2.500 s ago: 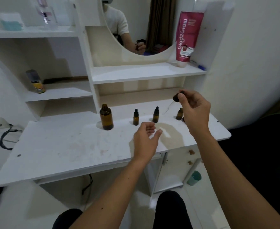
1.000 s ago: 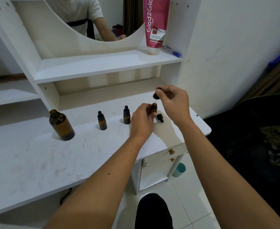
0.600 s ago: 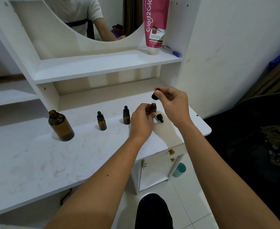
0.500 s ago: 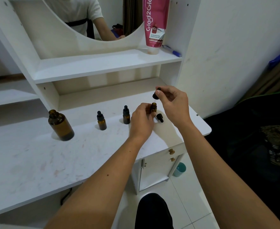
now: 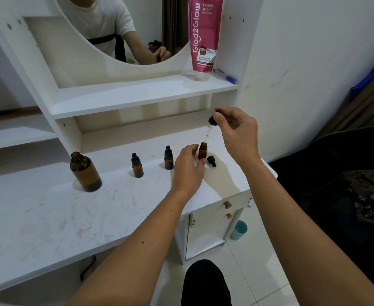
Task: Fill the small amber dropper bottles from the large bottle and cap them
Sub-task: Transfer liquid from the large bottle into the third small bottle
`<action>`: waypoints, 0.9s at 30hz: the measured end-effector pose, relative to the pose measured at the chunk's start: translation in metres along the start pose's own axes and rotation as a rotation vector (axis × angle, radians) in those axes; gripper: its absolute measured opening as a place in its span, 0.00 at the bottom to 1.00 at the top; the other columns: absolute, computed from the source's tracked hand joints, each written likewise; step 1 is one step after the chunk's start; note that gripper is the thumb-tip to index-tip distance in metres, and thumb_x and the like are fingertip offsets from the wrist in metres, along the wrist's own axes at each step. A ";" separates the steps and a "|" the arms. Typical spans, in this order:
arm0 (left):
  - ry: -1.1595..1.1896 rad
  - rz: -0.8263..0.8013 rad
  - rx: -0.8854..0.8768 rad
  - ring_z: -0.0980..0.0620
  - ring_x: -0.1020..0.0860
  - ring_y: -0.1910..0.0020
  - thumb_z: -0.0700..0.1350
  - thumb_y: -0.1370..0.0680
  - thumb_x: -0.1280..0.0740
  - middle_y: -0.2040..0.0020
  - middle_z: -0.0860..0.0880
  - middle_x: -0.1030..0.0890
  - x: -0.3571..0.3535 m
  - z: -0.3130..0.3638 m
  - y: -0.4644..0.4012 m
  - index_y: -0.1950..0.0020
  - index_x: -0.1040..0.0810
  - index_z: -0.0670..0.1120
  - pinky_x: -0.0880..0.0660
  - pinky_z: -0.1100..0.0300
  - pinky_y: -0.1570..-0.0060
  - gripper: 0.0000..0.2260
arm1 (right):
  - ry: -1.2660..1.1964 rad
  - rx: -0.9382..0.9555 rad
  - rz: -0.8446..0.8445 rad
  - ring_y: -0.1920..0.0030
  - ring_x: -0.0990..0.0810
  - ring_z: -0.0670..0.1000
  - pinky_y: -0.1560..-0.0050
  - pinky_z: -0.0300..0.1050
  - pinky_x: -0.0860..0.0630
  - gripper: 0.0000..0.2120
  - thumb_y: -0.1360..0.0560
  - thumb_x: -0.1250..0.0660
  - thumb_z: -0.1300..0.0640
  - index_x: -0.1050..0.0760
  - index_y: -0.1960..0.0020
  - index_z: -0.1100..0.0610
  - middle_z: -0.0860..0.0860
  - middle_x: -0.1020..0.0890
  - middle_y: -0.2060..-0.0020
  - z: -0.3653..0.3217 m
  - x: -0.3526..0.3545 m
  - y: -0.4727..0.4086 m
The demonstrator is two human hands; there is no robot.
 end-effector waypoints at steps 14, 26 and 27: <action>0.151 0.021 0.090 0.62 0.18 0.45 0.49 0.21 0.26 0.44 0.59 0.17 0.121 -0.035 0.087 0.36 0.21 0.50 0.22 0.67 0.42 0.15 | -0.127 0.128 -0.146 0.49 0.12 0.43 0.43 0.36 0.18 0.08 0.19 0.27 0.60 0.16 0.40 0.57 0.47 0.12 0.52 -0.082 -0.082 0.054; 0.066 0.431 0.244 0.53 0.20 0.43 0.52 0.26 0.21 0.39 0.52 0.19 0.285 -0.097 0.110 0.34 0.26 0.51 0.21 0.60 0.42 0.24 | -0.246 0.170 -0.274 0.47 0.13 0.42 0.43 0.34 0.20 0.09 0.18 0.28 0.60 0.16 0.39 0.60 0.49 0.12 0.49 -0.141 -0.203 0.082; 0.073 0.422 0.249 0.52 0.20 0.42 0.51 0.26 0.21 0.38 0.52 0.20 0.286 -0.099 0.106 0.33 0.26 0.51 0.21 0.61 0.43 0.25 | -0.247 0.172 -0.275 0.48 0.13 0.42 0.44 0.34 0.20 0.09 0.18 0.28 0.61 0.16 0.39 0.60 0.50 0.12 0.49 -0.142 -0.206 0.082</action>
Point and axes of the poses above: each hand's wrist, its own y-axis away from the middle knuckle, its own x-axis out of the back of the hand, z = x × y, the point moved 8 cm from there along -y, towards the middle knuckle
